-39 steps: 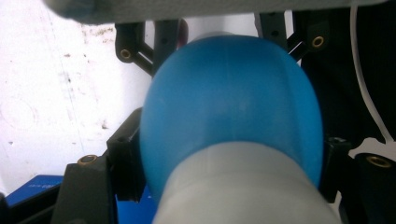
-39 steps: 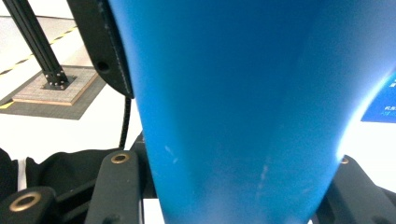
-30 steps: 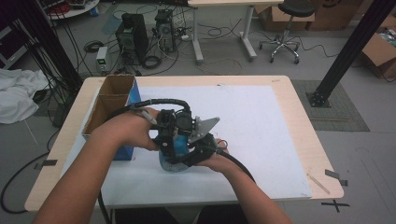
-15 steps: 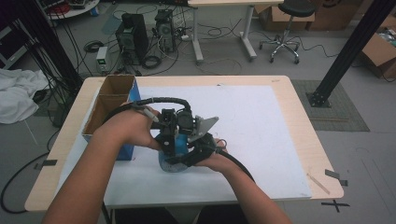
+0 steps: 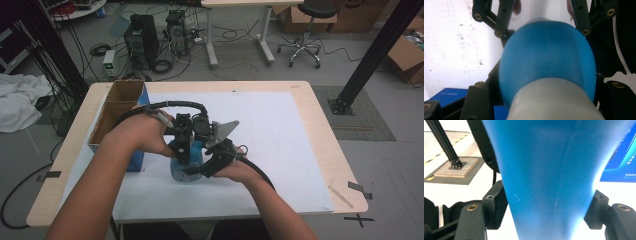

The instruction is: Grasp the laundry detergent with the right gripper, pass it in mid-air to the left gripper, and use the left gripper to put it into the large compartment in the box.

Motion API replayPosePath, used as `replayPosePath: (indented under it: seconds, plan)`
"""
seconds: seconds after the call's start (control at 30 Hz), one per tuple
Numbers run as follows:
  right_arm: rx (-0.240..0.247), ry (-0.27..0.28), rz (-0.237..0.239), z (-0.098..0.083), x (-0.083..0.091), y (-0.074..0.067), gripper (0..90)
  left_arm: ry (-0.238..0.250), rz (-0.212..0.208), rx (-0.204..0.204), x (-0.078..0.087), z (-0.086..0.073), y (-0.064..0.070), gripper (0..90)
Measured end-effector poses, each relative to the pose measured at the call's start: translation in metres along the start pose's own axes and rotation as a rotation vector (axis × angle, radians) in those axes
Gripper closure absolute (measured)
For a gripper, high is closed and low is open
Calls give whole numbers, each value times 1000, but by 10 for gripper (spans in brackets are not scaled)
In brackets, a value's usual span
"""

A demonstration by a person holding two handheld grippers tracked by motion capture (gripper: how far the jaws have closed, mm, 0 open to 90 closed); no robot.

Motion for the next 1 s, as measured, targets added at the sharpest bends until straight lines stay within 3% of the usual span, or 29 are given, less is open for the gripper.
replayPosePath:
  seconds: [0.23,0.4,0.5,0.57,0.8,1.0]
  plan:
    - [19,-34,4,6,8,-1,250,10,6,12,3,-2,-2,387]
    - [5,-82,22,11,15,1,182,7,1,16,6,-5,-5,386]
    - [35,-116,28,14,20,4,147,7,4,29,8,-7,-6,386]
    - [26,-139,27,16,24,5,124,9,10,39,10,-9,-7,386]
    - [1,-272,30,19,43,7,0,-2,-7,133,25,-18,-15,385]
    - [7,-412,35,21,59,7,0,-16,-15,240,42,-27,-23,384]
Point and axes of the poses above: each handheld gripper's, and its own axes: x roughly backward along the jaws, z roughly out of its top, y roughly to its right, the point moved 2 cm from there along -x, roughly forward along the jaws, and after that the axes turned 3 degrees about y, right-handed, at the moved point
